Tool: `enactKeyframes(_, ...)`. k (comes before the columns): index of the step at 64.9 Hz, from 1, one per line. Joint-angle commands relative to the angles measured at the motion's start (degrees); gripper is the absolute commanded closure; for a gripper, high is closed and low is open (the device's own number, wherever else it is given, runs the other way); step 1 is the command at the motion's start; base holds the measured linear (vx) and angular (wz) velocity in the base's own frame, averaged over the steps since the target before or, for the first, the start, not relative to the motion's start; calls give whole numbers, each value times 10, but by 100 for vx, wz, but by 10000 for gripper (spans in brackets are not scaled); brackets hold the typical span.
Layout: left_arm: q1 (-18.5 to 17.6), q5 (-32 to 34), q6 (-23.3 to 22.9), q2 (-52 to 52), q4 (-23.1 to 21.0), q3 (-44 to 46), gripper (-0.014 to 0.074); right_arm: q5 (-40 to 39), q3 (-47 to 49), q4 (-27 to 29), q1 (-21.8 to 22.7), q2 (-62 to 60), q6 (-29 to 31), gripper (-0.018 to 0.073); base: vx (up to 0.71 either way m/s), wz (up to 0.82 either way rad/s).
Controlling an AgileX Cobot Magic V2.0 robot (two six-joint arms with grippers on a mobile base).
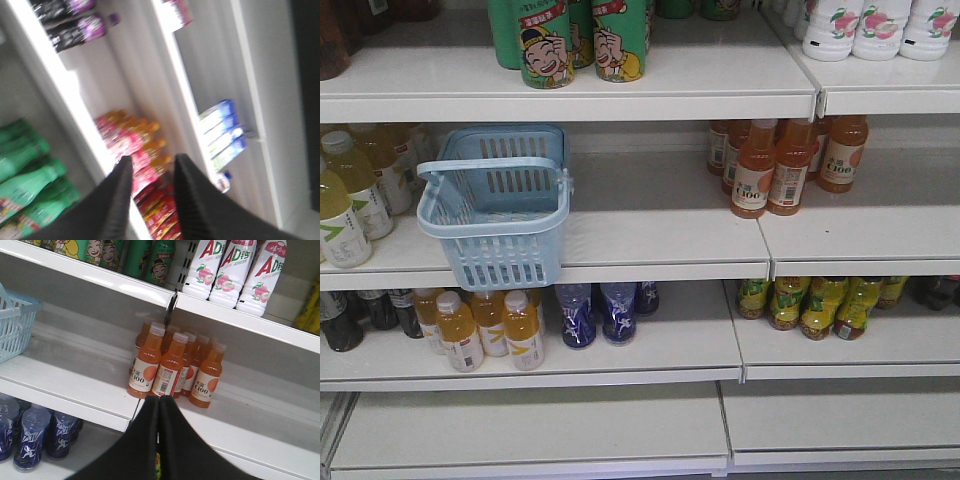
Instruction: Place coke in basket with both arms
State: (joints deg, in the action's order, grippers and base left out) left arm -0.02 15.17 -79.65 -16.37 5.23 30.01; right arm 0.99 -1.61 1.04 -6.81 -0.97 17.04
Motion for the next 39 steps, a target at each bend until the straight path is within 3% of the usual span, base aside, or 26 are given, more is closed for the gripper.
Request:
enactKeyframes(1, -4, 40, -69, -64, 59, 17, 222, -42, -8, -4, 4, -6, 5, 568, 0, 0)
enactKeyframes(8, -4, 65, -114, -134, 108, 17, 94, -42, -8, -4, 4, -6, 5, 568, 0, 0)
enactKeyframes(13, -4, 76, -152, -190, 141, 17, 56, -42, -8, -4, 4, -6, 5, 568, 0, 0)
enactKeyframes(28, -4, 194, -264, -357, 219, 17, 53, -42, -8, -4, 4, -6, 5, 568, 0, 0)
enactKeyframes(39, -3, 276, -287, -480, 229, 17, 53, -42, -8, -4, 4, -6, 5, 568, 0, 0)
